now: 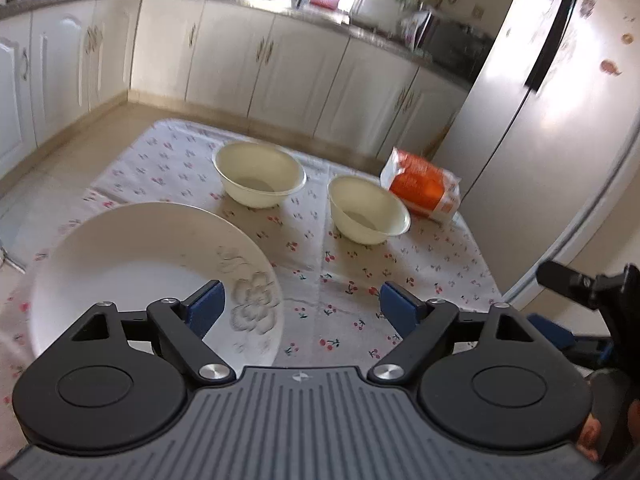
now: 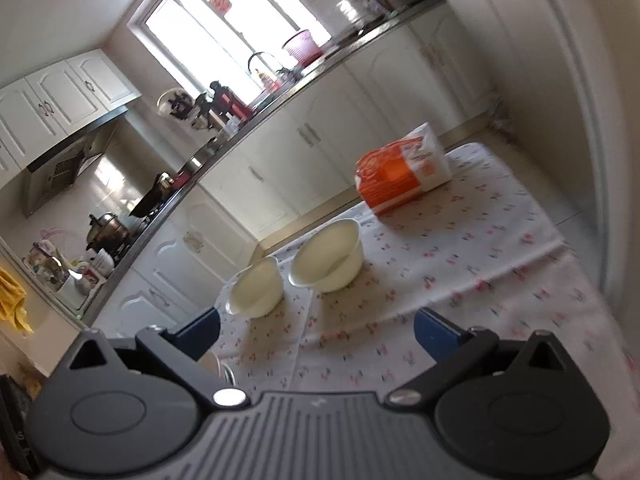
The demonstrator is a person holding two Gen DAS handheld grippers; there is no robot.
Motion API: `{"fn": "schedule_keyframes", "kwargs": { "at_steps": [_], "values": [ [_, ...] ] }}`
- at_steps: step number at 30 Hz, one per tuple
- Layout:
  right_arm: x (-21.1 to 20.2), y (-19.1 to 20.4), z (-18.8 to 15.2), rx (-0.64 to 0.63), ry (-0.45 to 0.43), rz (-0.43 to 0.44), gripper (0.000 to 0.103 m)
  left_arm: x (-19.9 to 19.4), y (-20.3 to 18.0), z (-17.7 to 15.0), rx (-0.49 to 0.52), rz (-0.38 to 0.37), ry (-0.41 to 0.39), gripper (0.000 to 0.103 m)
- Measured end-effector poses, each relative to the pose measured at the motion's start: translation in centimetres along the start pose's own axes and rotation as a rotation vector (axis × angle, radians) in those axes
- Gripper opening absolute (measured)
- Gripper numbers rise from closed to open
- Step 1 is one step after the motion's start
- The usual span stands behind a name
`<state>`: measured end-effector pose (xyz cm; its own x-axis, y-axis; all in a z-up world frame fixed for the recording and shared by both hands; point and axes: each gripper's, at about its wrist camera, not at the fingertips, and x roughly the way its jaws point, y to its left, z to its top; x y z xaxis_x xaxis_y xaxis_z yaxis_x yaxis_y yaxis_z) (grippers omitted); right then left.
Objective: Organize plates and bowls
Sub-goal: 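Move the left gripper toward the two cream bowls, then grasp the nearer cream bowl's rim with the left gripper and lift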
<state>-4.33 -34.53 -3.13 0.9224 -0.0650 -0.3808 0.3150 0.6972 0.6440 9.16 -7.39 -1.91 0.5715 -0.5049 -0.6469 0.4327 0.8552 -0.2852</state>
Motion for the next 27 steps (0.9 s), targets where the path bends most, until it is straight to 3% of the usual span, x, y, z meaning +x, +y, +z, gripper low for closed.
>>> {"fn": "schedule_keyframes", "kwargs": {
  "at_steps": [4, 10, 12, 17, 20, 27],
  "values": [
    [1.8, 0.4, 2.1, 0.022, 0.064, 0.003, 0.102, 1.6, -0.5, 2.3, -0.045, 0.024, 0.100, 0.098],
    [3.3, 0.6, 5.7, 0.111, 0.120, 0.002, 0.100, 2.3, -2.4, 6.5, -0.054, 0.034, 0.153, 0.083],
    [3.6, 0.5, 6.8, 0.138, 0.123, 0.004, 0.100, 2.3, -2.9, 7.8, -0.063, 0.031, 0.154, 0.082],
    [5.0, 0.4, 9.5, 0.118, 0.107, -0.009, 0.100, 3.6, -4.8, 8.7, -0.057, 0.042, 0.148, 0.082],
    [6.3, 0.1, 10.5, 0.073, 0.091, -0.028, 0.098, 6.2, -5.3, 8.6, -0.065, 0.062, 0.191, 0.081],
    [11.2, -1.3, 11.4, 0.084, 0.150, -0.006, 0.087, 11.9, -5.2, 8.6, -0.114, 0.110, 0.239, 0.066]
  ]
}}
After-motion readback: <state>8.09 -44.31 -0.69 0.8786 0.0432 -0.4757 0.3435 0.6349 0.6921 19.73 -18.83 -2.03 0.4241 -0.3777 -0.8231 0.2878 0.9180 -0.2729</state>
